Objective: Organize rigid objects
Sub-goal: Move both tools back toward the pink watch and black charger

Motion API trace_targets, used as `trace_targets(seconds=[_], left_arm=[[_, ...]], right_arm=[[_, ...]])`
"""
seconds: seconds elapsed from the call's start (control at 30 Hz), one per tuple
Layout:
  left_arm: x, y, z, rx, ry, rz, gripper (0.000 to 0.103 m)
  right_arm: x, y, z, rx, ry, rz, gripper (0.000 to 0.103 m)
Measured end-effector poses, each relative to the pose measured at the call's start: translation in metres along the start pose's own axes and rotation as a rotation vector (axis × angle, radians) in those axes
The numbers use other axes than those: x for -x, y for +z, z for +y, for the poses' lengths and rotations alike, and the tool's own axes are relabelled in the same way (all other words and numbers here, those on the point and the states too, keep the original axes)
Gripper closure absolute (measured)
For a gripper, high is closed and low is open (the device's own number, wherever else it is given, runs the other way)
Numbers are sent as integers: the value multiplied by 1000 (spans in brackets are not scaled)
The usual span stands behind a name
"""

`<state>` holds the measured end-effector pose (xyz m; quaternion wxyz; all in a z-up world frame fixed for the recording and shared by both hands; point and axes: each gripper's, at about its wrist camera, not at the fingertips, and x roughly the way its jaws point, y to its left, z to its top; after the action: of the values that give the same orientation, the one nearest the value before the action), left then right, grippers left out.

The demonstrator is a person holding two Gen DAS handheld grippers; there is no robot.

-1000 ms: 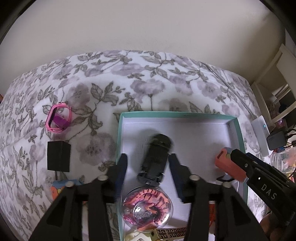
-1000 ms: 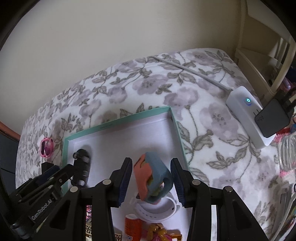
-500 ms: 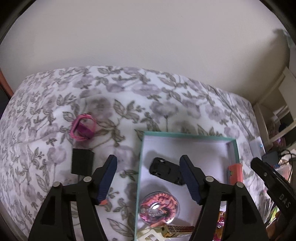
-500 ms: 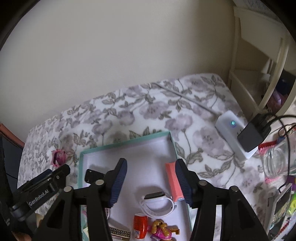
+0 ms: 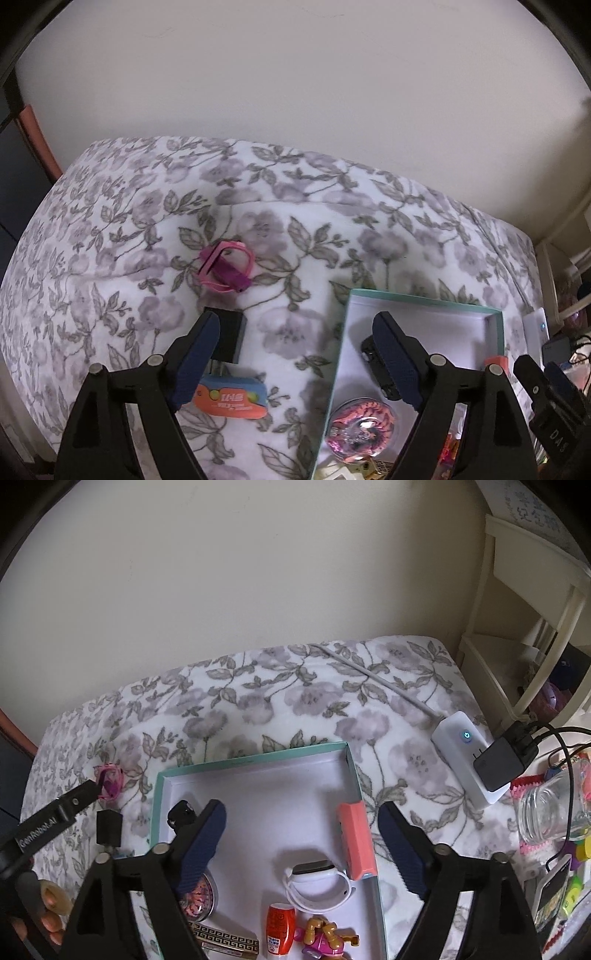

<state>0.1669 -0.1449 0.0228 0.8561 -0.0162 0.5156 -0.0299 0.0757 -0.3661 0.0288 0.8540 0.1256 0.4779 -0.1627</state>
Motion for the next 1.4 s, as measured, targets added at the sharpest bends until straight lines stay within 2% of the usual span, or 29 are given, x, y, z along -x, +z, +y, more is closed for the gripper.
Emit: trace_targets(seconds=[0.27,0.4,0.47,0.5,0.63,0.77,0.87,1.0,1.2,1.4], left_arm=[[2,11,24,59,20,-26,17],[7,17,40,107,15,-62,17],[9,19,47,121,18,-80,9],[10,20,50,124,22,-87,0],[13,23,58,138,29,-105,0],[12,25,69,148,41,-113,0],[9,25,78,164,40,-113,0],[4,28,93,192,32,-112,0],[-13,33,114,210,0,-80,0],[-38,34,129,197,26,-35,0]], right_arm=[[-16,-5,14,16,19,7,0],[-16,-6,22,24,37,-13,0],[-16,-6,26,26,59,-27,0],[-15,-6,28,25,73,-33,0],[-13,-7,39,43,114,-70,0],[-11,-9,51,17,205,-111,0],[-13,-11,64,23,259,-122,0],[-18,-18,83,58,244,-123,0],[-30,-25,103,92,297,-88,0],[-38,-30,122,130,320,-77,4]])
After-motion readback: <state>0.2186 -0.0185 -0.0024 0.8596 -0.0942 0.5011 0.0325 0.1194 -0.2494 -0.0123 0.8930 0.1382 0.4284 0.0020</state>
